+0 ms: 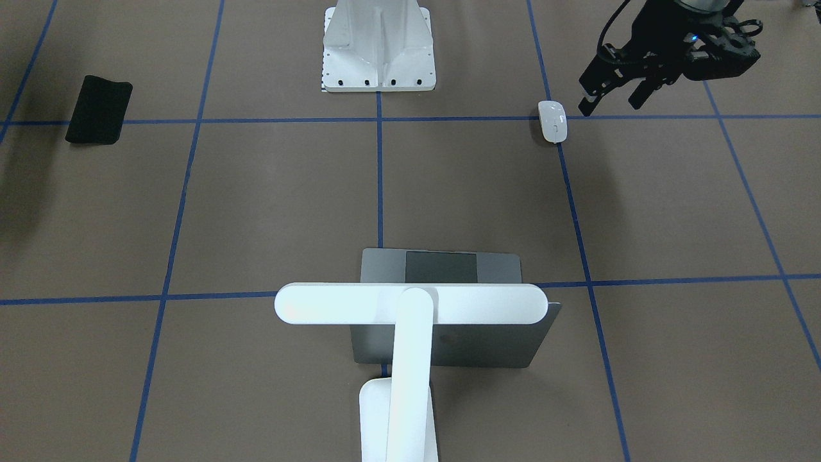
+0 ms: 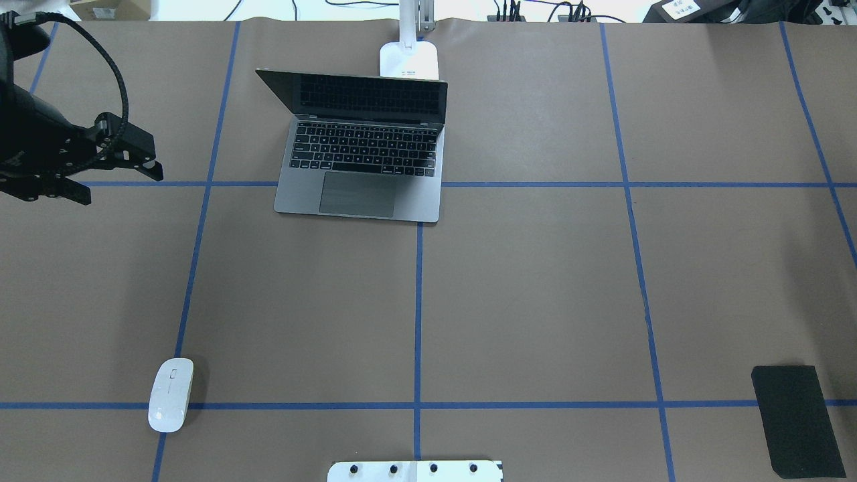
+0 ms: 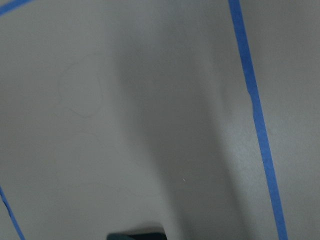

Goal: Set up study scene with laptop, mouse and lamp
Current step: 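Release the laptop and withdraw the left gripper away from it, then grasp the black mouse pad edge with the right gripper and lift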

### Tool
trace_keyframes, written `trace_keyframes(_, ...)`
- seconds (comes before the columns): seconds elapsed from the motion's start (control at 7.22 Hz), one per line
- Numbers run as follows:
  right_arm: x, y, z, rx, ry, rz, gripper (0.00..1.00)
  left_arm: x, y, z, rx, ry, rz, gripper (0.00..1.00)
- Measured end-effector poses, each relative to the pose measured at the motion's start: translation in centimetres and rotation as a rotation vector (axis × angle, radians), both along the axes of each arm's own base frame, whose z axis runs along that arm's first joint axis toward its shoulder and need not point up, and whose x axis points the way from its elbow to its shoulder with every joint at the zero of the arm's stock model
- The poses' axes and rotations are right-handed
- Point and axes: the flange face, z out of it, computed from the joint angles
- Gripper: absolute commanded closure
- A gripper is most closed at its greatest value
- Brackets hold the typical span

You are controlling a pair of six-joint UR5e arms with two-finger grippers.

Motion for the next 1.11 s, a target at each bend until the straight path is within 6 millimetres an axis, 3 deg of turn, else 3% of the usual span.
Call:
trace_keyframes(0.28,-1.7,2.7,1.7,0.024,-0.023,-0.101,0.0,-0.9,1.1,-0.6,0.05,0.01,0.024,0.0)
trace_keyframes(0.69,-5.9,4.1,1.3,0.035,-0.112,-0.231,0.0,-1.6,2.1,-0.5,0.11,0.004,0.065,0.01)
trace_keyframes(1.11,-8.6,5.0,1.5,-0.008,-0.131,-0.299,0.0,-1.9,2.6,0.0,0.123,-0.002,0.08,0.01)
